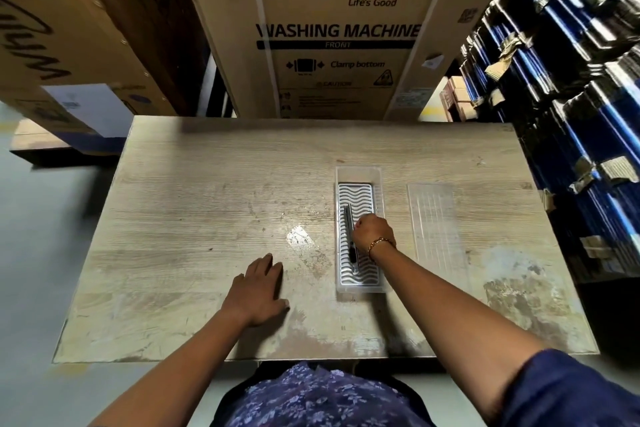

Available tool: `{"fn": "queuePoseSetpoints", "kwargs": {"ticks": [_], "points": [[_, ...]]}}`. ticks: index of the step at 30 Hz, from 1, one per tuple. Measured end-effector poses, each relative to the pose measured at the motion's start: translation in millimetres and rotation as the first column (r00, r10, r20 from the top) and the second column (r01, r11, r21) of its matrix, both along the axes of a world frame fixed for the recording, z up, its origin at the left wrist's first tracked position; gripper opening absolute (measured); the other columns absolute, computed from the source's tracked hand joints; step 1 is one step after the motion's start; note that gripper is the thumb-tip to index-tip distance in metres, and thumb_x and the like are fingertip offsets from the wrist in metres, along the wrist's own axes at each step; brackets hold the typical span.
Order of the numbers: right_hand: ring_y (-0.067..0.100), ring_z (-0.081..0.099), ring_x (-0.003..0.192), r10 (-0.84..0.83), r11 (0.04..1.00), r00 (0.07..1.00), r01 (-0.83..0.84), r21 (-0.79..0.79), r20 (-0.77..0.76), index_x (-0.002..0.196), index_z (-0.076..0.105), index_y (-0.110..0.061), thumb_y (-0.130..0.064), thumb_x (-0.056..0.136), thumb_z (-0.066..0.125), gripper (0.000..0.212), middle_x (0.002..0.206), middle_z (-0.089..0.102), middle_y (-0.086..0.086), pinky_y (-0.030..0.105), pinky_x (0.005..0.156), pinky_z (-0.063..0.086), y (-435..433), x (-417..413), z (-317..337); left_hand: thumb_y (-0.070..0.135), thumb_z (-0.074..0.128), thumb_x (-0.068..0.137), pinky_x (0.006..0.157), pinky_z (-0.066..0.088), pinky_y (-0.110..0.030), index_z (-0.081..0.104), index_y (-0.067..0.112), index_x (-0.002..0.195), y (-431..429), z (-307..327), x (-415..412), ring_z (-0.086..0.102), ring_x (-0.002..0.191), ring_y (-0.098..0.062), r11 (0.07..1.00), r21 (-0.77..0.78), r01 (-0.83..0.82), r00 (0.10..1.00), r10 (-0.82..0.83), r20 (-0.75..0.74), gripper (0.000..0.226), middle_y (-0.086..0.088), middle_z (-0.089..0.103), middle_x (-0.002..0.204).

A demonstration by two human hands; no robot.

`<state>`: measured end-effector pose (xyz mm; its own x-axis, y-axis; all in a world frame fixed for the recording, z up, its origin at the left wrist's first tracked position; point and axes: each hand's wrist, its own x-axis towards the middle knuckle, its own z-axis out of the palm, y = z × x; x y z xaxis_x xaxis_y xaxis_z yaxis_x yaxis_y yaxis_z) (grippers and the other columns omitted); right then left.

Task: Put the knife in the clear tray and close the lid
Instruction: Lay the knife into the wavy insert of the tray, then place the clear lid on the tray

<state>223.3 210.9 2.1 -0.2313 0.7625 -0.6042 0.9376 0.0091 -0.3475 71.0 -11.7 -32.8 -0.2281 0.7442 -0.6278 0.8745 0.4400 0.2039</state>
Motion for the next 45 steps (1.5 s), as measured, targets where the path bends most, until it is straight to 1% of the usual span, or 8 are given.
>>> {"fn": "queuePoseSetpoints", "kwargs": {"ticks": [9,14,18,21,28,35,40,45], "points": [[0.033,0.067,0.092,0.082,0.993,0.996,-0.080,0.084,-0.022,0.086,0.069,-0.014,-0.020,0.078,0.057,0.015,0.102,0.072,0.013,0.031,0.072,0.051,5.6,16.6,14.3,0.061,0.052,0.086,0.120,0.021,-0.050,0.015,0.022,0.156,-13.4,0.1,0.7,0.007,0.152,-0.027,0.999,0.024,-0.040,0.999,0.040,0.008,0.088,-0.006,0.005,0.167],[0.023,0.066,0.083,-0.208,0.940,0.929,0.276,0.199,-0.305,0.110,0.064,-0.022,-0.038,0.082,0.069,0.032,0.097,0.069,-0.001,0.031,0.073,0.047,24.3,105.5,22.9,0.060,0.047,0.084,0.111,0.036,-0.048,0.032,0.024,0.150,4.6,5.1,8.9,0.031,0.143,-0.027,0.989,0.116,-0.096,0.994,0.088,0.072,0.077,-0.004,0.033,0.158],[0.039,0.044,0.128,-0.404,0.911,0.914,0.399,0.102,0.036,0.141,0.037,-0.013,-0.062,0.063,0.077,0.101,0.141,0.047,0.018,0.050,0.099,0.041,26.3,179.7,-16.3,0.054,0.054,0.086,0.099,0.046,-0.045,0.044,0.024,0.142,32.7,15.3,23.5,0.049,0.128,-0.025,0.958,0.196,-0.208,0.967,0.171,0.188,0.064,-0.002,0.051,0.142],[0.041,0.033,0.135,-0.319,0.948,0.919,0.308,0.083,0.233,0.148,0.025,-0.013,-0.063,0.061,0.079,0.114,0.147,0.033,0.019,0.057,0.101,0.039,16.2,194.8,-24.7,0.055,0.052,0.081,0.097,0.048,-0.041,0.052,0.022,0.137,54.0,24.7,36.9,0.053,0.125,-0.025,0.921,0.244,-0.304,0.935,0.240,0.260,0.065,-0.003,0.056,0.137],[0.033,0.063,0.092,-0.550,0.828,0.825,0.559,0.044,-0.125,0.087,0.058,-0.016,-0.029,0.076,0.075,0.024,0.108,0.068,0.017,0.039,0.083,0.050,39.7,210.3,-16.4,0.037,0.064,0.090,0.087,0.047,-0.032,0.060,0.021,0.126,80.3,32.1,55.0,0.060,0.113,-0.017,0.805,0.442,-0.396,0.908,0.271,0.320,0.040,0.003,0.063,0.125],[0.022,0.060,0.065,-0.664,0.698,0.427,0.648,-0.305,-0.614,0.102,0.063,-0.017,-0.003,0.083,0.069,0.024,0.086,0.070,0.008,0.029,0.060,0.049,43.5,192.5,54.0,0.032,0.068,0.090,0.088,0.051,-0.031,0.066,0.020,0.123,122.5,58.6,77.5,0.066,0.092,-0.011,0.731,0.367,-0.575,0.749,0.290,0.596,0.036,0.002,0.069,0.115],[0.016,0.064,0.061,-0.561,0.826,0.539,0.415,-0.382,-0.628,0.101,0.061,-0.022,-0.011,0.083,0.071,0.024,0.089,0.076,0.004,0.026,0.056,0.048,23.0,132.5,64.5,0.023,0.070,0.090,0.072,0.056,-0.031,0.065,0.013,0.125,140.8,71.1,85.9,0.070,0.088,-0.017,0.584,0.081,-0.808,0.375,0.403,0.835,0.037,-0.003,0.071,0.107],[0.023,0.062,0.078,-0.483,0.875,0.654,0.382,-0.297,-0.582,0.095,0.060,-0.017,-0.011,0.082,0.071,0.018,0.090,0.068,0.006,0.040,0.072,0.053,2.2,97.6,30.5,0.010,0.074,0.084,0.075,0.062,-0.044,0.068,0.008,0.122,120.9,54.8,73.1,0.068,0.078,-0.019,0.533,0.137,-0.835,0.450,0.517,0.728,0.038,-0.001,0.071,0.090]]}}
